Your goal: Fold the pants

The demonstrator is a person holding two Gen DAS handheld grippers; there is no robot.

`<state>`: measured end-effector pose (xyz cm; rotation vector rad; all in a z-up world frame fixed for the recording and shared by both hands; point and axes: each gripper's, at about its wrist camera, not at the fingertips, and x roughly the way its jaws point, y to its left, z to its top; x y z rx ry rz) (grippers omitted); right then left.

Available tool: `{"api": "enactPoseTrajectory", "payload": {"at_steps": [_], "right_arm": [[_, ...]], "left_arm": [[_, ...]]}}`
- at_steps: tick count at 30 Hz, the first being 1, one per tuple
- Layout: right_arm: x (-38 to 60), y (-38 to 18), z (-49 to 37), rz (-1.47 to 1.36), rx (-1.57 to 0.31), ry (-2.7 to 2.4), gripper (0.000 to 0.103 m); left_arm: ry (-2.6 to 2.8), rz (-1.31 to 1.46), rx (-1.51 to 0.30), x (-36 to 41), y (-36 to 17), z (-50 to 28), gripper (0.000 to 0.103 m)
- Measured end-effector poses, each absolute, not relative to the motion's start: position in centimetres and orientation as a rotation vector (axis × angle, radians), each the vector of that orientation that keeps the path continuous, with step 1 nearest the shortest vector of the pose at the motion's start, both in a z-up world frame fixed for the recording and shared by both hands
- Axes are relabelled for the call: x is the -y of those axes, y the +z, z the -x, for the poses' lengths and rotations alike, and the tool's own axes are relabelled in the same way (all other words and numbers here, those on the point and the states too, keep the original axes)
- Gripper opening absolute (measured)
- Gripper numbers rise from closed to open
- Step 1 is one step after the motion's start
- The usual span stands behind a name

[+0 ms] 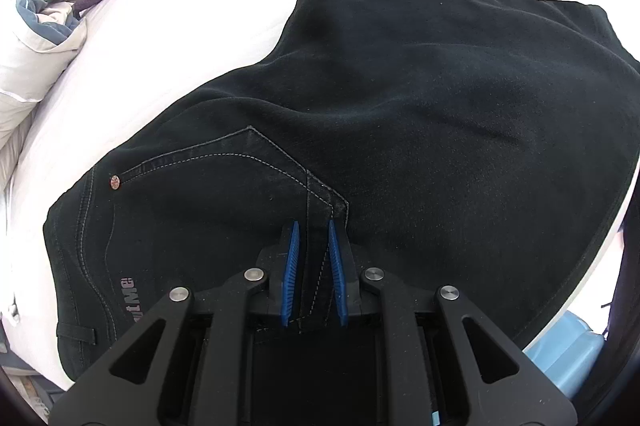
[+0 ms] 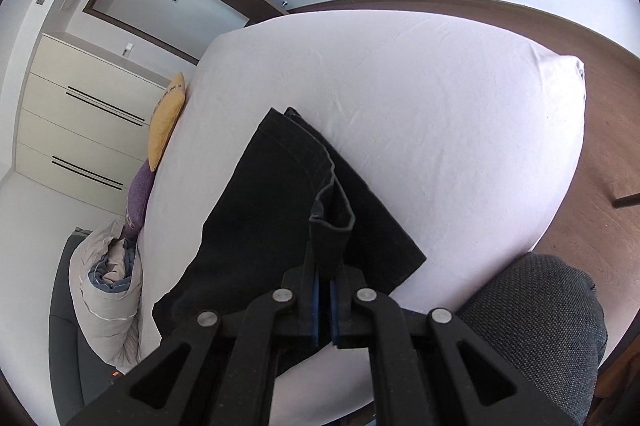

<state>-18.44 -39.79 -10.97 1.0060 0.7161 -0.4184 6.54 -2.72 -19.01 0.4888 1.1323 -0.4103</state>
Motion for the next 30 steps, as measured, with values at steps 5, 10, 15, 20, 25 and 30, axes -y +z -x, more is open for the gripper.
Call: {"api": "enactPoseTrajectory", "payload": {"at_steps": [5,10,15,20,25,30], "right_arm": [[40.3,-12.3,18.9,-1.043,-0.725,-0.435,0.005],[40.9,-12.4,19.1,-1.001,-0.846,-0.425,0.012],[40.7,-7.0,20.3,-0.718,-0.879,-0.610,0.037],[37.6,-3.9,14.0,-0.712,-0.802,-0.249,0.037],[31.5,-5.8,4.1,-0.661,-0.873,0.101,0.037],[32.4,-12.8,-1.0,-0.692,-1.054,0.011,0.037]], "left_arm": [[-0.404,-0.491,-1.131,3.3,-18.8,-6.3,0.015],[-0.402,-0.492,-1.127,3.4,-18.7,-6.0,0.015],[-0.408,-0.480,-1.125,2.9,-18.9,-6.1,0.015],[-0.396,-0.507,-1.119,3.4,-19.2,-5.7,0.015],[-0.390,-0.482,-1.137,3.4,-19.0,-6.0,0.015],[-0.393,-0.483,-1.139,3.2,-19.2,-6.4,0.015]]}}
